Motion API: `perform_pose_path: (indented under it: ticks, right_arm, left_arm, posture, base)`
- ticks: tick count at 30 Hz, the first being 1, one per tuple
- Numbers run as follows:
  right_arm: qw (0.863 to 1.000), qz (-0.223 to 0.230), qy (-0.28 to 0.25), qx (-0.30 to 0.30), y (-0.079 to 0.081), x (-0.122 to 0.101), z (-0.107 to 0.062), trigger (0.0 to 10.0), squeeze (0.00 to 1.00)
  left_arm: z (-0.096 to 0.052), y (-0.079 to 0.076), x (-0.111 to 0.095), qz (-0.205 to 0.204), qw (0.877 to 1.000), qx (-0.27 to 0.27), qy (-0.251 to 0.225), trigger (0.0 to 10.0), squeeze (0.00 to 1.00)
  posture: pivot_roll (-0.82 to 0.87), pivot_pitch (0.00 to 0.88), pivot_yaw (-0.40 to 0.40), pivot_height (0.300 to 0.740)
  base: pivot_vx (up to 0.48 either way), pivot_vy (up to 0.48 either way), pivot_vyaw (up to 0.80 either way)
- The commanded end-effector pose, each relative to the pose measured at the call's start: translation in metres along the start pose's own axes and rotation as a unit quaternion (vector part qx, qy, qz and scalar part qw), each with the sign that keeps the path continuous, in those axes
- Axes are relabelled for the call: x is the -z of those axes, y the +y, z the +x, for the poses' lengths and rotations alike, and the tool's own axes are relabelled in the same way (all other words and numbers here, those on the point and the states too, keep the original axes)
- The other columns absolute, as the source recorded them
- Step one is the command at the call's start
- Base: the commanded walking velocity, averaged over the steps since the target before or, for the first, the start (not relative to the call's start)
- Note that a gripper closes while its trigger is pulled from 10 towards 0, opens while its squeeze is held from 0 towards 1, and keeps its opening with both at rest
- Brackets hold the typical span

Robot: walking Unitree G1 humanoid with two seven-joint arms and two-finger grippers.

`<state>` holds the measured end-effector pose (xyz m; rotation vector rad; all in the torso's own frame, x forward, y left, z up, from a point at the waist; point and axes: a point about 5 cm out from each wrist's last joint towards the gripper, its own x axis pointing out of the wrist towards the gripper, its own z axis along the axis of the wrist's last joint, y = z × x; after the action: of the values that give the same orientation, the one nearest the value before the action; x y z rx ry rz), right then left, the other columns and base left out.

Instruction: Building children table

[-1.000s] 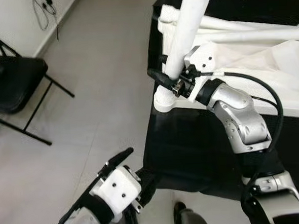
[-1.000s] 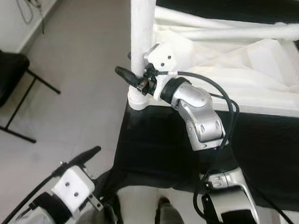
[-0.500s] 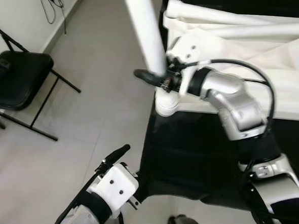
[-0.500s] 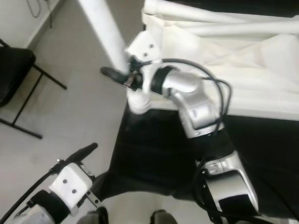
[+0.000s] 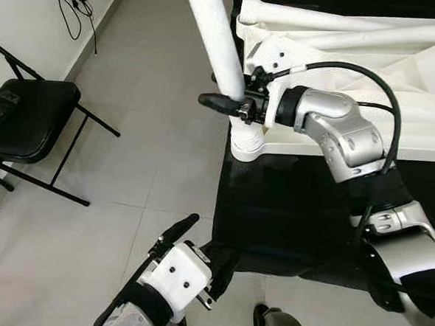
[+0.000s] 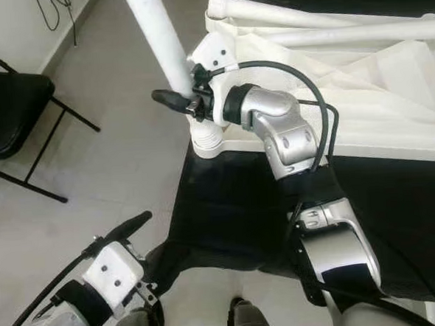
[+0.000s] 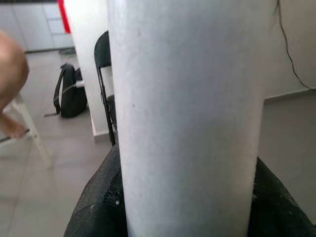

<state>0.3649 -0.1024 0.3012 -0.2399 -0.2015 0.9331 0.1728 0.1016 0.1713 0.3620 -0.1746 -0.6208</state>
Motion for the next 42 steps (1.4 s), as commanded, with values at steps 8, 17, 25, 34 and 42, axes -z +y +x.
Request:
perform_pose_path:
  ticks: [8,17,25,34,42]
  right_arm:
    - [0.994,0.109,-0.031,-0.002,0.000,0.017,0.002,10.0,0.00]
    - [0.982,0.162,-0.097,-0.012,-0.002,0.006,0.002,10.0,0.00]
    - [0.947,0.223,-0.233,0.006,-0.007,-0.013,-0.005,10.0,0.00]
    - [0.959,0.161,-0.233,0.008,-0.001,-0.012,-0.004,10.0,0.00]
    - [0.986,0.048,-0.149,0.063,-0.003,0.008,0.001,10.0,0.00]
  left_arm:
    - [-0.001,-0.003,0.005,-0.006,1.000,0.005,0.012,10.0,0.00]
    - [-0.001,-0.003,0.005,-0.005,1.000,0.004,0.013,10.0,0.00]
    - [-0.001,-0.002,0.005,-0.003,1.000,0.006,0.014,10.0,0.00]
    - [-0.001,-0.002,0.006,-0.003,1.000,0.006,0.015,10.0,0.00]
    - [-0.002,-0.002,0.006,-0.002,1.000,0.005,0.016,10.0,0.00]
  posture:
    - [-0.01,0.337,-0.051,0.740]
    - [-0.01,0.336,-0.051,0.740]
    - [0.00,0.336,-0.044,0.740]
    - [0.00,0.336,-0.041,0.740]
    - [0.01,0.338,-0.040,0.740]
  base:
    - [0.000,0.000,0.00]
    - [0.000,0.000,0.00]
    - [0.000,0.000,0.00]
    - [0.000,0.000,0.00]
    - [0.000,0.000,0.00]
